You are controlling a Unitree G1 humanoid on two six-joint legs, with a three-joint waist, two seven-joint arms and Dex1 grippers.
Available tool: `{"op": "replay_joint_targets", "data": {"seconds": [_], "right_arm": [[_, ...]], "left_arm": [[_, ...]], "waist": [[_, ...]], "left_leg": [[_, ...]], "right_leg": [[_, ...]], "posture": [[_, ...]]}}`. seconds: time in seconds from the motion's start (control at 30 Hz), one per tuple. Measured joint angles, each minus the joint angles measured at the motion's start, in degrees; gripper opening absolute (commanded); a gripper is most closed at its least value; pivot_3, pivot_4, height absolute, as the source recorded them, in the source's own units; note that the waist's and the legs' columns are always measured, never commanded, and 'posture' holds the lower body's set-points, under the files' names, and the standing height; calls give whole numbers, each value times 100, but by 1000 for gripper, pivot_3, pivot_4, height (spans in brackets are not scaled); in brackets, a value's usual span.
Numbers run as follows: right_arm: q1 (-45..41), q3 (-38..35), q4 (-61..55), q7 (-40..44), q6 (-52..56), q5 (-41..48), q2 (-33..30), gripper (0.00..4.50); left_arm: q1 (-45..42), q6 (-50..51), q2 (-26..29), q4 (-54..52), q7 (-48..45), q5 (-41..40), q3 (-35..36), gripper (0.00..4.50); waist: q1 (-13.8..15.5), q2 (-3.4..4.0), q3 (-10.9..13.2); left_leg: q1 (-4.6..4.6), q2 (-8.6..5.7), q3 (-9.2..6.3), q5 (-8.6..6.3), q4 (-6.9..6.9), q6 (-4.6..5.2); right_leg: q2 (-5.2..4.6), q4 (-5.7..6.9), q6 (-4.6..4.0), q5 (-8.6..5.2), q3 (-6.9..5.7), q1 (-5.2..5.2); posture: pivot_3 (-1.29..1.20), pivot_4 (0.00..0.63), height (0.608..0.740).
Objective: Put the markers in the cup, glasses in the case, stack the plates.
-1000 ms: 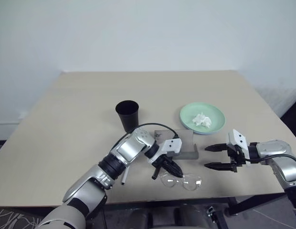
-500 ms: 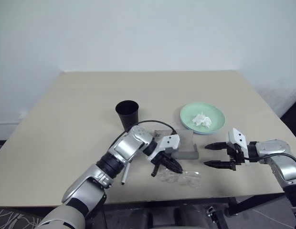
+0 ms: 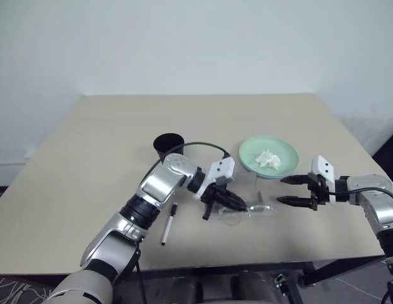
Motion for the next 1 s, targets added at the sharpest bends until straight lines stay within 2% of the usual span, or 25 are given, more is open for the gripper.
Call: {"op": "replay_joint_targets", "data": {"seconds": [0.23,0.5,1.0], "right_arm": [[-90,-7,324,-64,-126,-166,7,3603],[-127,-6,319,-66,-134,-207,153,3603],[-128,-8,162,-112,-61,-206,184,3603]], "left_arm": [[-446,-888,51,798,752,535,191,24],[-769,-1923,-118,1814,1353,1457,-29,24],[-237,-1721,-249,1236,1112,1697,-419,24]], "waist": [[2,0,0],[5,0,0],[3,1,-1]], "left_leg": [[0,-2,2,0,0,0],[-2,-3,2,-3,0,4],[-2,-5,3,-11,4,10]], "right_leg": [[0,1,2,2,2,1],[-2,2,4,4,3,0],[-4,4,5,6,5,1]], "posture": [[0,0,740],[0,0,740],[0,0,740]]}}
